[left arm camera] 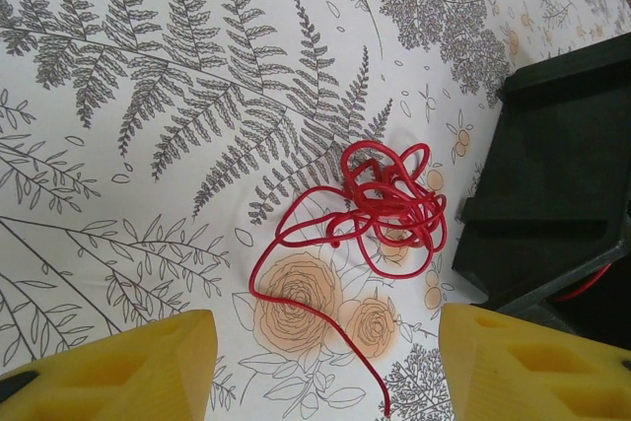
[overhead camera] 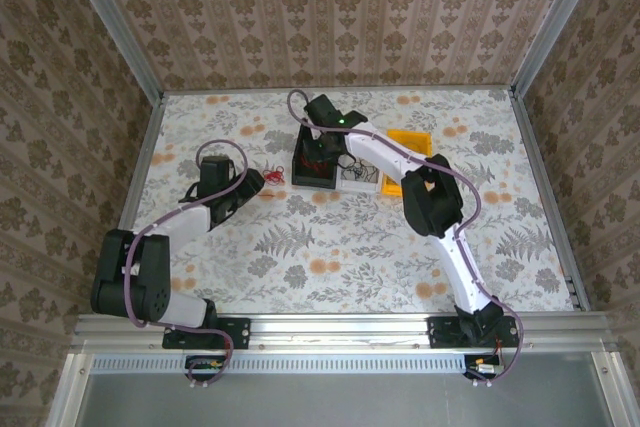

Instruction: Untangle the cables

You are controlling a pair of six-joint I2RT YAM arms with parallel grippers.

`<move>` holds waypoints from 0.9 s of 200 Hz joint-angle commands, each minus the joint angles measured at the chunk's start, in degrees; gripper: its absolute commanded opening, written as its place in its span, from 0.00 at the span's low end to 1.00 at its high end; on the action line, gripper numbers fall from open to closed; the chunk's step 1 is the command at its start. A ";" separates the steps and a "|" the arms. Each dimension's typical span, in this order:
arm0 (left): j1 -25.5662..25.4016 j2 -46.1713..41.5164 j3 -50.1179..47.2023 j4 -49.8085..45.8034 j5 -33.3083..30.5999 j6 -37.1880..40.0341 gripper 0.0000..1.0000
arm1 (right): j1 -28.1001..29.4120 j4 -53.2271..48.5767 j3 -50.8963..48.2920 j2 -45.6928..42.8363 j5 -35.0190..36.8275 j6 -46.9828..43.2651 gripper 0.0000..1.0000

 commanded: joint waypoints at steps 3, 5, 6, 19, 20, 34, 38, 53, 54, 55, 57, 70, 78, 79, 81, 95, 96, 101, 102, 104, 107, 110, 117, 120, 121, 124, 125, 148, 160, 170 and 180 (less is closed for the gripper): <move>-0.20 0.82 1.47 -1.29 0.10 1.57 0.61 | -0.23 2.86 -2.58 -7.89 5.41 -1.67 0.42; -0.19 0.85 1.43 -1.31 0.09 1.58 0.61 | -0.23 2.97 -2.86 -8.22 5.78 -1.66 0.42; -0.23 0.86 1.50 -1.27 0.09 1.58 0.61 | -0.18 3.05 -3.03 -8.44 5.94 -1.69 0.43; -0.24 1.11 1.89 -1.38 0.22 2.01 0.61 | -0.23 4.25 -5.76 -11.03 7.42 -1.92 0.45; -0.25 1.16 1.95 -1.43 0.19 2.11 0.61 | -0.23 4.35 -6.01 -11.25 7.51 -1.91 0.45; -0.16 2.03 3.05 -2.14 0.35 2.76 0.61 | -0.23 6.47 -10.06 -14.64 8.57 -1.86 0.45; -0.18 2.32 3.52 -2.40 0.50 3.06 0.61 | -0.23 7.28 -11.39 -15.62 8.87 -1.74 0.45; -0.16 3.88 5.23 -3.28 1.19 3.82 0.62 | -0.32 10.42 -16.65 -19.51 9.17 -1.33 0.45; -0.18 4.04 5.37 -3.40 1.30 3.93 0.62 | -0.32 10.59 -16.96 -19.75 9.17 -1.26 0.45; -0.18 4.21 5.54 -3.46 1.31 3.99 0.62 | -0.32 10.73 -17.33 -19.96 9.18 -1.23 0.45; -0.18 4.33 5.88 -3.68 1.38 4.14 0.61 | -0.32 10.96 -17.98 -20.40 9.22 -1.20 0.45; -0.27 6.40 8.16 -5.97 1.74 5.13 0.61 | -0.32 12.28 -22.07 -23.03 9.27 -0.52 0.45; -0.27 7.56 9.41 -7.13 1.80 5.53 0.61 | -0.32 12.68 -24.14 -24.32 9.37 0.04 0.45; -0.32 7.73 9.58 -7.30 1.82 5.54 0.60 | -0.32 12.69 -24.43 -24.40 9.41 0.13 0.45; -0.35 8.00 9.81 -7.60 1.84 5.61 0.59 | -0.32 12.70 -24.90 -24.70 9.43 0.23 0.45; -0.45 9.69 11.32 -9.45 1.84 5.84 0.53 | -0.40 12.92 -28.10 -26.23 9.74 1.04 0.44; -0.49 9.76 11.41 -9.60 1.84 5.91 0.53 | -0.45 12.99 -28.30 -26.32 9.77 1.06 0.44; -0.62 10.18 11.81 -10.13 1.80 6.12 0.53 | -0.40 13.07 -29.36 -26.84 9.94 1.49 0.44; -0.67 10.27 11.87 -10.25 1.73 6.14 0.53 | -0.40 13.15 -29.59 -26.93 9.91 1.55 0.44; -0.70 10.38 12.03 -10.54 1.75 6.22 0.53 | -0.40 13.26 -29.96 -27.04 10.02 1.67 0.44; -0.88 10.62 12.20 -10.87 1.41 6.31 0.53 | -0.43 13.31 -30.57 -27.37 10.05 1.87 0.44; -0.98 10.80 12.40 -11.30 1.12 6.40 0.53 | -0.49 13.46 -31.02 -27.58 9.91 2.06 0.44; -1.22 11.28 12.83 -12.28 0.12 6.73 0.53 | -0.51 13.80 -32.06 -28.04 9.87 2.37 0.44; -1.28 11.48 12.96 -12.61 -0.21 7.00 0.53 | -0.54 13.91 -32.38 -28.18 9.95 2.51 0.44; -1.35 11.62 13.02 -12.72 -0.37 7.02 0.53 | -0.51 13.97 -32.51 -28.17 9.91 2.55 0.44; -1.45 11.85 13.19 -13.00 -0.76 7.24 0.53 | -0.49 14.02 -32.94 -28.35 9.95 2.69 0.44; -1.48 11.89 13.27 -13.09 -0.91 7.32 0.53 | -0.45 14.06 -33.05 -28.39 9.92 2.69 0.44; -2.19 14.27 14.75 -14.10 -3.47 8.90 0.53 | -0.67 14.11 -33.54 -28.39 9.62 3.10 0.44; -2.55 15.77 15.93 -14.70 -4.30 9.70 0.52 | -0.75 14.09 -33.18 -28.12 9.37 3.11 0.44; -2.93 17.09 16.83 -15.06 -4.55 10.46 0.51 | -0.75 14.11 -32.85 -28.08 9.20 3.15 0.44; -3.26 18.32 17.80 -15.77 -4.87 11.17 0.43 | -0.84 14.20 -32.59 -27.93 8.99 3.25 0.44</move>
